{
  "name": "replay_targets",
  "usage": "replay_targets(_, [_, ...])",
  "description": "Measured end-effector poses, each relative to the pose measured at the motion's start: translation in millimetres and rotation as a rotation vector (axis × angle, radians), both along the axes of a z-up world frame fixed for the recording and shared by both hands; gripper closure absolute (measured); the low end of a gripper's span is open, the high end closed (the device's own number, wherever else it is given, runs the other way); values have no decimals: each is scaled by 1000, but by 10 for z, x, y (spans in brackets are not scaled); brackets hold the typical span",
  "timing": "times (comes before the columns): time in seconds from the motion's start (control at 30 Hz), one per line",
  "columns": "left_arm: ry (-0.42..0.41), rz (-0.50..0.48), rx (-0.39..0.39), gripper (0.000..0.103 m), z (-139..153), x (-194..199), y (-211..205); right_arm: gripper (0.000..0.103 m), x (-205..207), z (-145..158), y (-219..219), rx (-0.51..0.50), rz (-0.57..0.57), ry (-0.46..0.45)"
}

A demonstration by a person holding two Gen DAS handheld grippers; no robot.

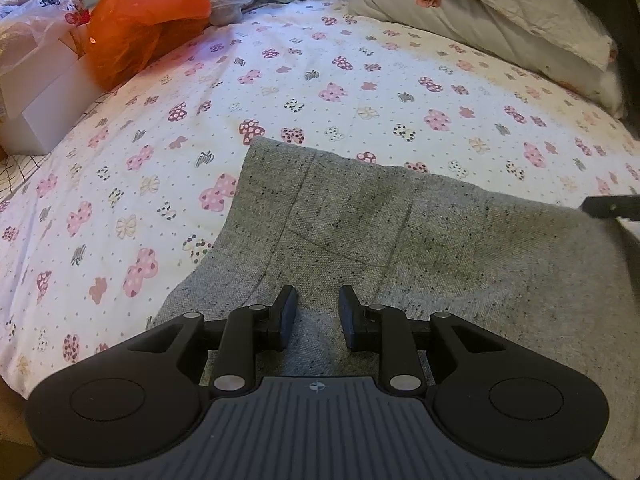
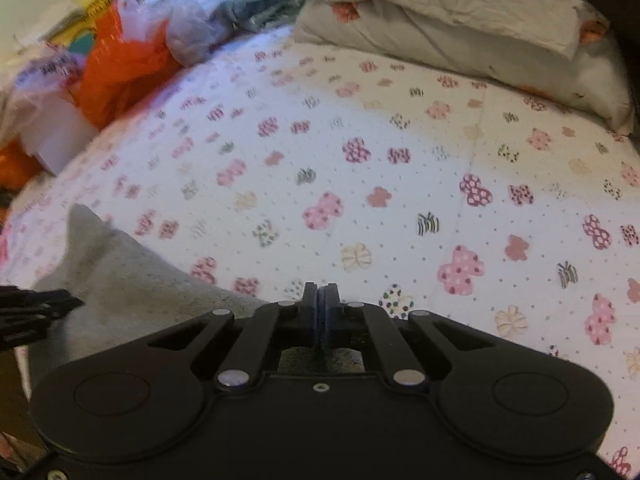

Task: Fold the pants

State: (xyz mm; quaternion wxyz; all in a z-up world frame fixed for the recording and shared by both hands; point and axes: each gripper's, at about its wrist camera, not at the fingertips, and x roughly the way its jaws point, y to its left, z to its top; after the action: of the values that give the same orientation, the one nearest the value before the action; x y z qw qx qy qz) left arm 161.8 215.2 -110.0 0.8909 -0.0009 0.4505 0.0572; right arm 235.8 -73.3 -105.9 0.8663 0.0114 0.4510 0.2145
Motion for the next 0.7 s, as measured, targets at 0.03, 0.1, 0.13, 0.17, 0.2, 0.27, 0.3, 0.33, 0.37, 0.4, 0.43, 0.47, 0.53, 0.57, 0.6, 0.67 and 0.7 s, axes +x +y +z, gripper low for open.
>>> replay_targets(0.03, [-1,-2,1,78,-1,-2,-2,96,17,-43,15,-6,0,6])
replay_targets(0.1, [-4,-8,12,78,1,-6,-20,92,26,-117,47,-13,8,18])
replay_targets(0.13, [-7,-16,25,78,6,-9,-38,88,19,-139,67,-18,12,10])
replay_targets(0.17, [-11,-21,34,78,16,-14,-52,73,9,-127,63,-22,6,-13])
replay_targets(0.2, [-15,-26,42,78,35,-21,-65,65,-12,-97,39,-20,-7,-41])
replay_targets(0.27, [-16,-18,60,78,95,-39,-84,63,-70,6,-68,3,-57,-83])
replay_targets(0.3, [-16,-11,68,78,130,-55,-98,63,-105,57,-122,13,-74,-100])
replay_targets(0.33, [-24,-10,63,78,179,-85,-122,63,-155,119,-183,19,-86,-117])
replay_targets(0.37, [-33,-19,46,78,227,-124,-158,63,-216,178,-236,21,-91,-128])
replay_targets(0.4, [-36,-32,30,78,257,-160,-205,65,-284,224,-273,19,-87,-129])
replay_targets(0.43, [-36,-53,13,78,281,-204,-276,69,-332,252,-288,16,-84,-123])
replay_targets(0.47, [-33,-76,4,78,281,-242,-344,74,-401,264,-290,18,-70,-112])
replay_targets(0.53, [-20,-119,4,78,225,-314,-468,76,-544,246,-246,10,-34,-95])
replay_targets(0.57, [-9,-130,24,78,169,-349,-515,76,-606,209,-193,-8,-14,-88])
replay_targets(0.6, [-1,-135,49,78,116,-377,-542,76,-649,172,-153,-27,4,-85])
replay_targets(0.67, [1,-133,79,77,30,-442,-530,76,-634,51,-74,-69,8,-59])
replay_targets(0.7, [-1,-135,92,77,1,-471,-520,77,-611,-4,-78,-82,-3,-43])
